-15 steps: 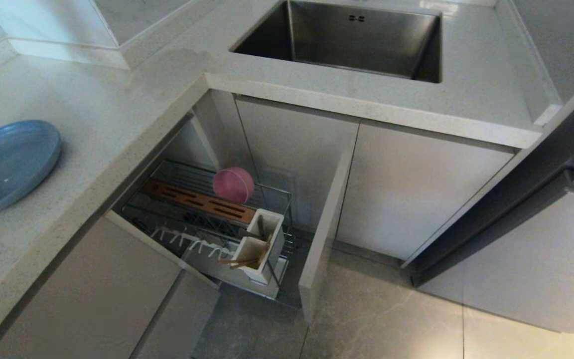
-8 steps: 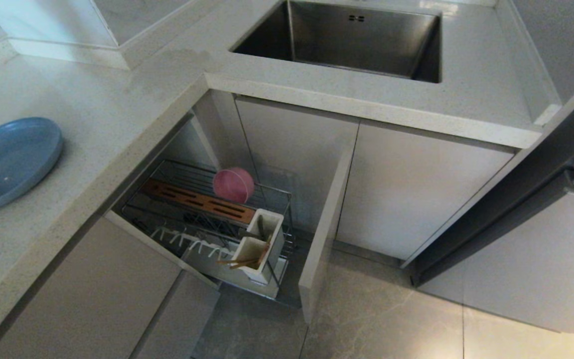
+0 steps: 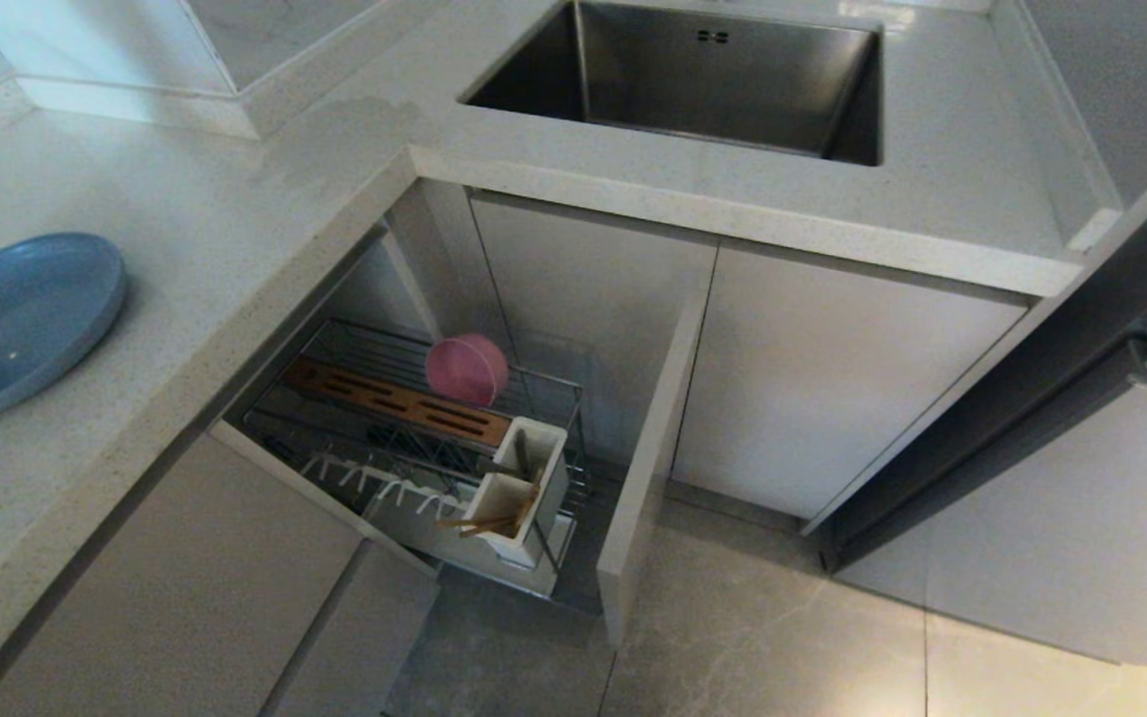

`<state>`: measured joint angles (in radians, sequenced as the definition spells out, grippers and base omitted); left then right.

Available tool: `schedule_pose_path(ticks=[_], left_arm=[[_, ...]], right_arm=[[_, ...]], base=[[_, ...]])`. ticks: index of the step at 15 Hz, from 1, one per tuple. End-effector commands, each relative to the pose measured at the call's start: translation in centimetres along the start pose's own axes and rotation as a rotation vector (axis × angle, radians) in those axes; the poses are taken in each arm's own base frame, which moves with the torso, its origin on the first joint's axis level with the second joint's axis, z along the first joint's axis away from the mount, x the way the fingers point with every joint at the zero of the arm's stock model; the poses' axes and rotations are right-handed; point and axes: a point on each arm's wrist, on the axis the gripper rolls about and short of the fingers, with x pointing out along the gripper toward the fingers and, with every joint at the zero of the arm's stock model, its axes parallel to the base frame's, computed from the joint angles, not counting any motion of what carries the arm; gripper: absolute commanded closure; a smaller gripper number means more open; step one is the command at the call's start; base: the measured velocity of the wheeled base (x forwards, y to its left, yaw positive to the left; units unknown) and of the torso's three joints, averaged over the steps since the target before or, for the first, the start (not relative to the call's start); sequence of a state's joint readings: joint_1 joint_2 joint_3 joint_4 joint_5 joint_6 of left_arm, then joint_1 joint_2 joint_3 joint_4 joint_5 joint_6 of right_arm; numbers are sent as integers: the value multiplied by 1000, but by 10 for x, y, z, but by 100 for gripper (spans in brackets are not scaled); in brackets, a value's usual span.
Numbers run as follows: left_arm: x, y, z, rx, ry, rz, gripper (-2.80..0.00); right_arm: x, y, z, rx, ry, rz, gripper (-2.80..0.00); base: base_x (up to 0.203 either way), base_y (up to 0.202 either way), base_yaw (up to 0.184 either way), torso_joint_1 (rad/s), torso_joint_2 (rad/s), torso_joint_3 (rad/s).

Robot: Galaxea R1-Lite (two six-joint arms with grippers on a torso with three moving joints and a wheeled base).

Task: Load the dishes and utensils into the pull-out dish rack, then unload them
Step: Pick up the fork and place it in the cupboard

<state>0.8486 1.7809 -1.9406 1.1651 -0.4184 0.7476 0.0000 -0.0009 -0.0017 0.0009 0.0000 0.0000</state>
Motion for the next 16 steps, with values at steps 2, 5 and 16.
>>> schedule_pose_path(ticks=[2, 5, 16], left_arm=[[0, -2, 0, 5, 2, -10, 0], [-2, -3, 0, 7, -1, -7, 0], [-11, -8, 0, 14, -20, 6, 0]], right_arm=[[0, 0, 0, 0, 0, 0, 0], [0, 0, 0, 0, 2, 0, 0], [0, 0, 0, 0, 0, 0, 0]], base=[[0, 0, 0, 0, 0, 0], [0, 0, 0, 0, 0, 0], [0, 0, 0, 0, 0, 0]])
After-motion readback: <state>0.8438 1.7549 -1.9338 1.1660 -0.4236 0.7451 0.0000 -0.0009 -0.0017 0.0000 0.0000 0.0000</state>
